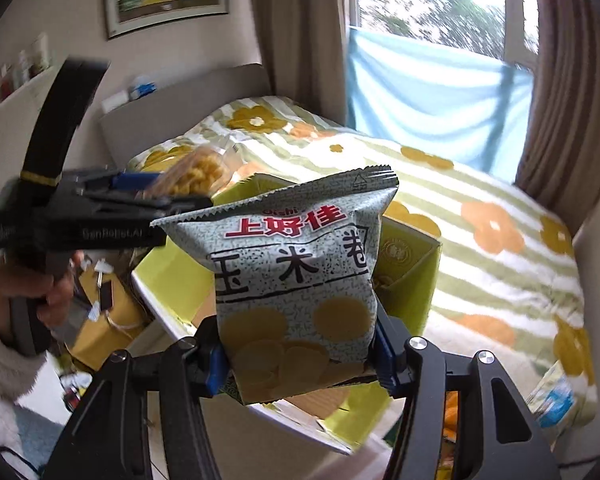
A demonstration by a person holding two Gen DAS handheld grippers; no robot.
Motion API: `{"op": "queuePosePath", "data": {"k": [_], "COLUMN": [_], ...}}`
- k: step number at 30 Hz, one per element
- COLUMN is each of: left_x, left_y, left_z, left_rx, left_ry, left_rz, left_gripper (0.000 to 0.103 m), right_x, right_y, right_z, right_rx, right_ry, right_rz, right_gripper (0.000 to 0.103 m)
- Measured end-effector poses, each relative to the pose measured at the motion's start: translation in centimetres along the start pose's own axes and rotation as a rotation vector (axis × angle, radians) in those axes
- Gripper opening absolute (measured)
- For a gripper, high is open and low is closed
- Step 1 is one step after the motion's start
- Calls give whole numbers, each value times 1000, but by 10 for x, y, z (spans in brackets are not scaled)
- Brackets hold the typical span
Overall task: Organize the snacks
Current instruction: 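Lower the waffle into the box with the left tool while the right drops the corn-roll bag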
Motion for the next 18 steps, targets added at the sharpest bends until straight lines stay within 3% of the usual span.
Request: {"op": "queuePosePath", "data": {"k": [8,10,12,13,18], "left_x": [-8,-5,-2,-1,5], "left_y": [17,19,22,24,32], "left_z": [54,57,57,54,44], "left_rx": [-123,-148,-161,-152,-134], "left_ry": [8,10,0,-18,-40], "left_rz": [4,-1,3,8,51], "left_gripper": [75,80,98,100,101], "right_x": [13,15,16,17,23], "right_y": [3,3,3,3,3], "right_z": [32,37,38,39,43], "right_rx": [-77,-91,-102,-108,-123], "right_ry": [13,8,7,7,4], "right_rz": [92,104,107,110,155], "right_gripper": [53,53,53,53,53]}}
Point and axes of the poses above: each gripper's, at about its wrist camera, not at the fingertips, and z roughly the way its jaws point, x to its right, y to its underside, the point moved 1 cm from there along z, roughly the way its jaws point, and after that the axes turned 10 degrees about -z, right-handed, at the moved point
